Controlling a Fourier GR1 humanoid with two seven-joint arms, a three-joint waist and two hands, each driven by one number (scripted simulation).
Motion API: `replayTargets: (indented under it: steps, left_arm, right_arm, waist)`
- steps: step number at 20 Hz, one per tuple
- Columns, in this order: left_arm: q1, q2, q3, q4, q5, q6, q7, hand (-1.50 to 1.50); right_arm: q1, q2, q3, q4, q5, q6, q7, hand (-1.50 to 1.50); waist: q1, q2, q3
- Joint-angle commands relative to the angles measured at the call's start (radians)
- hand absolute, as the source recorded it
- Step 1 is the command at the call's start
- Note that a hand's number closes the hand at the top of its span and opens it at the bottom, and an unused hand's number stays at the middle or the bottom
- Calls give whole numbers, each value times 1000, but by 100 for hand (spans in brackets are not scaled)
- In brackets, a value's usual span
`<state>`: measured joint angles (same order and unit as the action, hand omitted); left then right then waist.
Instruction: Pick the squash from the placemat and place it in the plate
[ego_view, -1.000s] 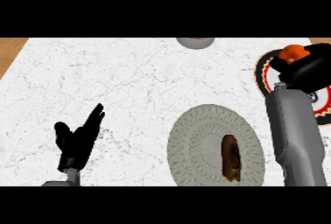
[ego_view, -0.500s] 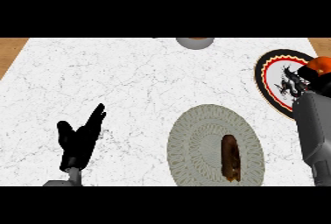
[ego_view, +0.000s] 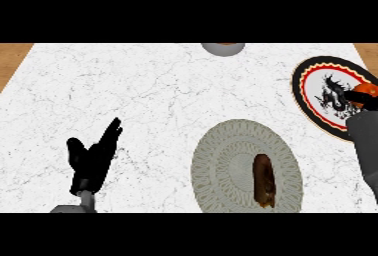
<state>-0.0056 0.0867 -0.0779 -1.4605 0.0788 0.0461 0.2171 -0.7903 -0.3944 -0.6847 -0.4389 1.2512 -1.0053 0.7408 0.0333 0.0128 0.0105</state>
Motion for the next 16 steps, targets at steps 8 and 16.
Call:
replayTargets:
  steps: [8, 16]
  left_arm:
    - [43, 2, 6, 27, 14, -28, -31, 0]
    - [55, 20, 24, 8, 23, -38, -2, 0]
  right_arm:
    - [45, 28, -108, -142, -444, -72, -574, -150]
    - [149, 102, -191, -314, -829, 38, -889, -150]
  waist:
    - [-4, 2, -3]
    - [-23, -8, -7]
